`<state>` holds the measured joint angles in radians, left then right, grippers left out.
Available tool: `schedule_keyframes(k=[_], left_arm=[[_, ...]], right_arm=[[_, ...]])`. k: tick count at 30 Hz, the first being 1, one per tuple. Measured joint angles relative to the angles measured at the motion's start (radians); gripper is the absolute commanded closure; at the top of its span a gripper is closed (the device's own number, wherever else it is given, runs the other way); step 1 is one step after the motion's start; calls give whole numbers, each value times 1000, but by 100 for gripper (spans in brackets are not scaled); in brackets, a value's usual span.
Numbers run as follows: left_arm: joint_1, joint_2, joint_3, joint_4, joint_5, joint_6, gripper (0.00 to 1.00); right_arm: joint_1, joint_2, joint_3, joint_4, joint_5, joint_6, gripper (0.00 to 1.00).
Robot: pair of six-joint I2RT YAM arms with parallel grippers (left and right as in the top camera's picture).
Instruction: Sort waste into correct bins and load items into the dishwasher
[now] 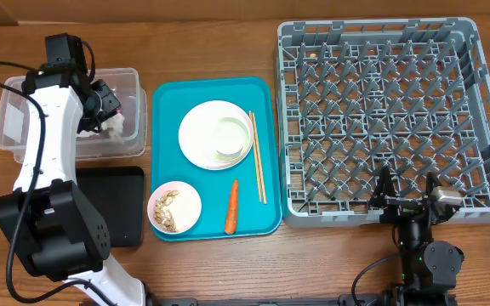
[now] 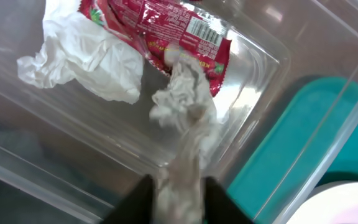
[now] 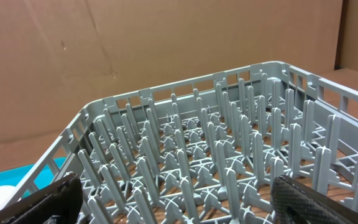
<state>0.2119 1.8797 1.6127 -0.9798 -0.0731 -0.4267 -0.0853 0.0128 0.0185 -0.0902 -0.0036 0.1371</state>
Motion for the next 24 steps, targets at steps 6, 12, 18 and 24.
schedule_keyframes(k=[6,12,18,24], left_arm=[[0,0,0,3,0,31,61],[0,-4,0,-37,21,65,51],[-3,-101,0,-171,71,87,55],[-43,-262,7,-368,130,91,55]], right_arm=[[0,0,0,0,0,0,0],[0,0,0,0,0,0,0],[0,0,0,0,0,0,0],[0,0,0,1,0,0,0]])
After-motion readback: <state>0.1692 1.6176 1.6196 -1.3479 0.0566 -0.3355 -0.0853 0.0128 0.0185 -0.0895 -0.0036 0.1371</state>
